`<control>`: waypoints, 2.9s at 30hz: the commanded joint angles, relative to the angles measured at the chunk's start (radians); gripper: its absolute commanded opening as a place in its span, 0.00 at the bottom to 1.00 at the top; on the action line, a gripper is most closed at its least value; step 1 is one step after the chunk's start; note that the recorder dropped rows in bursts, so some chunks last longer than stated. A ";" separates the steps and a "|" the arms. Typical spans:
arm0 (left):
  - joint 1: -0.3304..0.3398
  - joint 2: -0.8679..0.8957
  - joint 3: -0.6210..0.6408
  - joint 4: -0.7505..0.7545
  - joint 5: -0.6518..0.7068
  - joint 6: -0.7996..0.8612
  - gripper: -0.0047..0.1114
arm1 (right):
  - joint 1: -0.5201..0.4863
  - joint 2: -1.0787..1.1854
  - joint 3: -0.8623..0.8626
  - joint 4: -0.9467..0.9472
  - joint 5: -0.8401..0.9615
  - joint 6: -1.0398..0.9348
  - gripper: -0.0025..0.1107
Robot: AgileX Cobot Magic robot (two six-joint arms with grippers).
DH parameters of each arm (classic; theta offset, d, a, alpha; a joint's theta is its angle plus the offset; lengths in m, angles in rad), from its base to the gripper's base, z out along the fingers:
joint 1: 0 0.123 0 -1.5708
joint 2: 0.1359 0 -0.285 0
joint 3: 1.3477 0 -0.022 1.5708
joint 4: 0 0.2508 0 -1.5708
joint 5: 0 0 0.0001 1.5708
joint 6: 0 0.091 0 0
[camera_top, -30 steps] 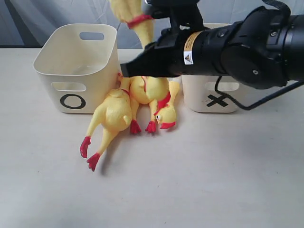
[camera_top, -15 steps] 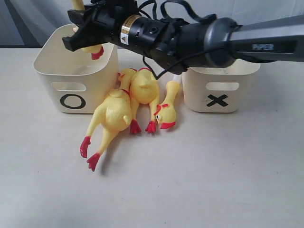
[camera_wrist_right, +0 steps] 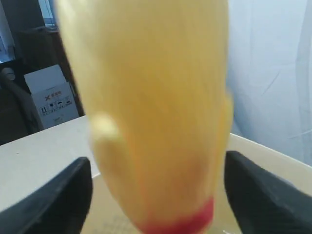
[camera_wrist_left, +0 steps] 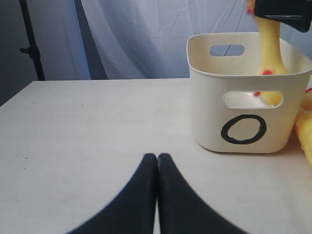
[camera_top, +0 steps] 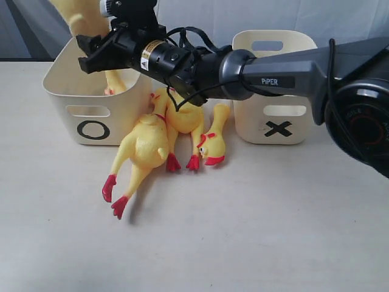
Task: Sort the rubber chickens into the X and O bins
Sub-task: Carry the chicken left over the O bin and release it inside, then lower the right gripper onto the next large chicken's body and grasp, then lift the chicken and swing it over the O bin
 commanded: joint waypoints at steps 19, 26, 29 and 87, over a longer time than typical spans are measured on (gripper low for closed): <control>-0.004 -0.005 -0.002 -0.002 -0.014 -0.006 0.04 | 0.023 -0.276 -0.008 0.051 1.186 -0.414 0.54; -0.004 -0.005 -0.002 -0.002 -0.014 -0.006 0.04 | 0.036 -0.233 -0.006 0.487 1.216 -0.633 0.54; -0.004 -0.005 -0.002 -0.002 -0.014 -0.006 0.04 | 0.048 -0.199 -0.006 0.532 1.141 -0.646 0.54; -0.004 -0.005 -0.002 -0.002 -0.014 -0.006 0.04 | 0.068 -0.362 -0.010 0.349 1.337 -0.463 0.01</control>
